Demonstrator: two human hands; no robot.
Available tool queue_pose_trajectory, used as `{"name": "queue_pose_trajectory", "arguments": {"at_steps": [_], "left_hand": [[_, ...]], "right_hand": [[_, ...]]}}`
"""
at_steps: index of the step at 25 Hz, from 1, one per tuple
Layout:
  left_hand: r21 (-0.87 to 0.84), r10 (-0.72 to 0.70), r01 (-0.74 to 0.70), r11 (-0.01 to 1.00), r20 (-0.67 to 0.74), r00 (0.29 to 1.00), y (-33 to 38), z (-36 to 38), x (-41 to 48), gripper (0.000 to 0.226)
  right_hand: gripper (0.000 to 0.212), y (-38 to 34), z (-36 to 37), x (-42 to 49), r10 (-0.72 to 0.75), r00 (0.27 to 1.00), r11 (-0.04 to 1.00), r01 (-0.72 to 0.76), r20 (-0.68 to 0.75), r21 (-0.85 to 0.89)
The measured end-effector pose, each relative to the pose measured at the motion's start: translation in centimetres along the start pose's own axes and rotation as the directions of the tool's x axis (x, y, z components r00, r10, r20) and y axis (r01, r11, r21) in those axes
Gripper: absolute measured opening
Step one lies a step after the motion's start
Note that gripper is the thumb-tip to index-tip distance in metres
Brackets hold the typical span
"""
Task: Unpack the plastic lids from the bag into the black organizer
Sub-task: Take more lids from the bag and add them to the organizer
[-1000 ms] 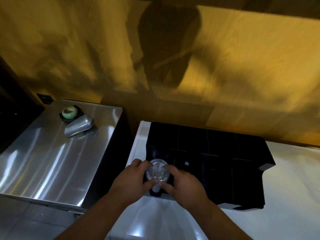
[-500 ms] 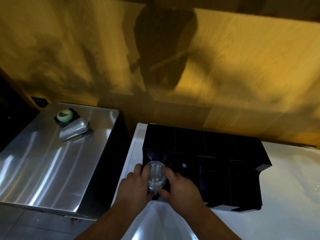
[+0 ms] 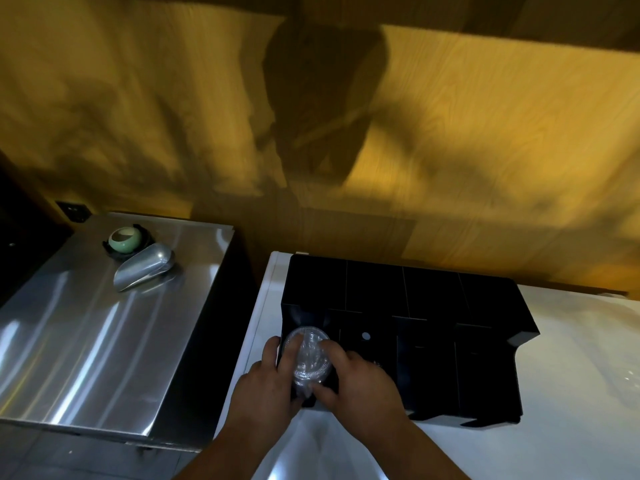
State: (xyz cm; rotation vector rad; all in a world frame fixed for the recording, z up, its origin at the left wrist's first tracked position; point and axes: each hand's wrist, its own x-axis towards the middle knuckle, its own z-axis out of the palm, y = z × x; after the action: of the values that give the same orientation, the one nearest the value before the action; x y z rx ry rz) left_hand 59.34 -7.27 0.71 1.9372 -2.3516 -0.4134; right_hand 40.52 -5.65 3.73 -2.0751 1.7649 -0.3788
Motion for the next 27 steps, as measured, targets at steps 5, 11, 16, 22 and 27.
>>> {"name": "queue_pose_trajectory", "arguments": {"at_steps": [5, 11, 16, 22, 27], "left_hand": [[-0.168, 0.056, -0.055, 0.984, 0.005, 0.998, -1.2, -2.2, -0.4, 0.105], [-0.272, 0.047, -0.034, 0.962, 0.043, 0.998, -3.1, -5.2, -1.8, 0.094], [-0.373, 0.066, -0.029, 0.927, 0.085, 0.994, -5.0, -6.9, -3.2, 0.014], [-0.405, 0.217, -0.116, 0.907, 0.213, 0.953, -4.1, -5.8, -3.7, 0.010], [-0.459, 0.272, -0.070, 0.886, 0.390, 0.879, -2.4, -3.5, -3.4, 0.012]], "right_hand": [[0.070, -0.4, -1.0, 0.0, -0.001, 1.000, 1.000, 0.001, 0.017, -0.010], [0.077, -1.0, -2.9, -0.3, -0.005, 1.000, 1.000, 0.005, 0.016, -0.012], [0.034, -1.1, -3.9, -1.8, -0.004, 1.000, 0.998, 0.003, -0.026, -0.064], [0.023, -0.9, -3.6, -4.8, 0.106, 0.994, 0.990, -0.102, 0.038, -0.101], [0.023, -0.3, -2.3, -9.1, 0.387, 0.901, 0.916, -0.400, 0.198, 0.028]]}}
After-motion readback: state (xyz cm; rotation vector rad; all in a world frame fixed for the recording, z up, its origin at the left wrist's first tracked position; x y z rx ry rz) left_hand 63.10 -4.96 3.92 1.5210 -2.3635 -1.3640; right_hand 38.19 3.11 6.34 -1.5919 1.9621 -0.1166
